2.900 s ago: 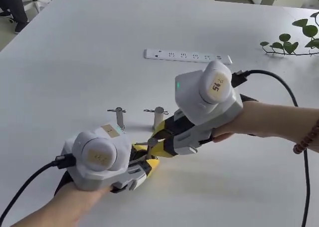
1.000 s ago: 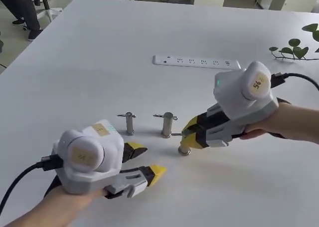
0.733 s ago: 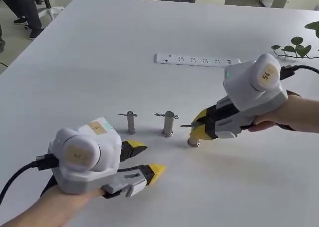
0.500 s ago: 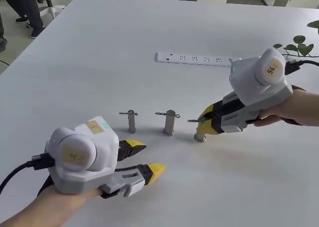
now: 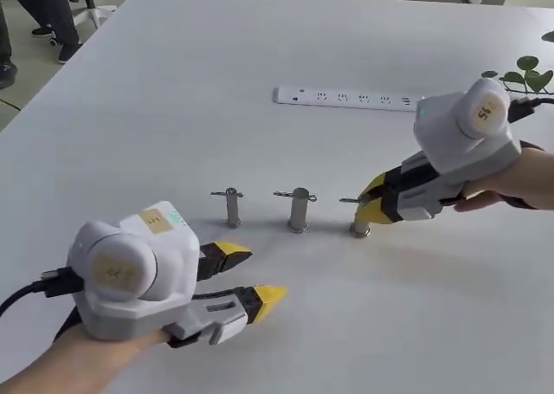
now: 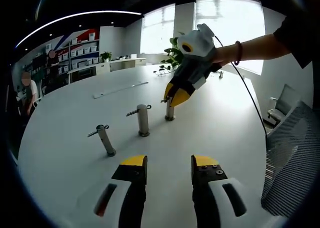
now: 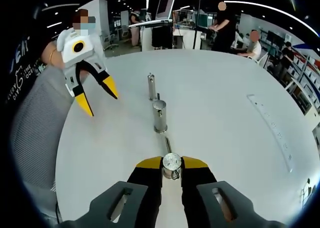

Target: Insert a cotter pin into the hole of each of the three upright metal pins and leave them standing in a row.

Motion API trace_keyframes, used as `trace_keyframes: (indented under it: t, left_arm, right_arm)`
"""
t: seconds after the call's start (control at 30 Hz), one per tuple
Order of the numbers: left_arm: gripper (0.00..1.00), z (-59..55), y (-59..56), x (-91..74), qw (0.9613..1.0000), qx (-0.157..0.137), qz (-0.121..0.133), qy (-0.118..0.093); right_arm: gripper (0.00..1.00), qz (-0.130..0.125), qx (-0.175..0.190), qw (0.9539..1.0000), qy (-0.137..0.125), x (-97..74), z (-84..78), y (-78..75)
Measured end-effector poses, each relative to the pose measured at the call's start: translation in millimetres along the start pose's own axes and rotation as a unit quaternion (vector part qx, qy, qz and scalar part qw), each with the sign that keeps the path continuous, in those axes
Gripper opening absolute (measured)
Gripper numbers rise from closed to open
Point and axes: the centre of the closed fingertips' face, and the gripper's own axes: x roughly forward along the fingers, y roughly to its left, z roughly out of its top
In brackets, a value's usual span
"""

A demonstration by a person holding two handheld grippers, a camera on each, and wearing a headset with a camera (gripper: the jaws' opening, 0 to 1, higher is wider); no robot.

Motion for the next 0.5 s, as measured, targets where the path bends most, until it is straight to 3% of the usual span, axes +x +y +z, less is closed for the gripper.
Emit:
trace_keyframes:
  t: [0.5]
  left_arm:
    - [0.34,11.6,-0.4,-6.3,0.9998,-0.01,0.004,-0.016]
  right_arm:
    - [0.09,0.015,0.002,0.9998,-0.012,0.0,-0.4,1.3]
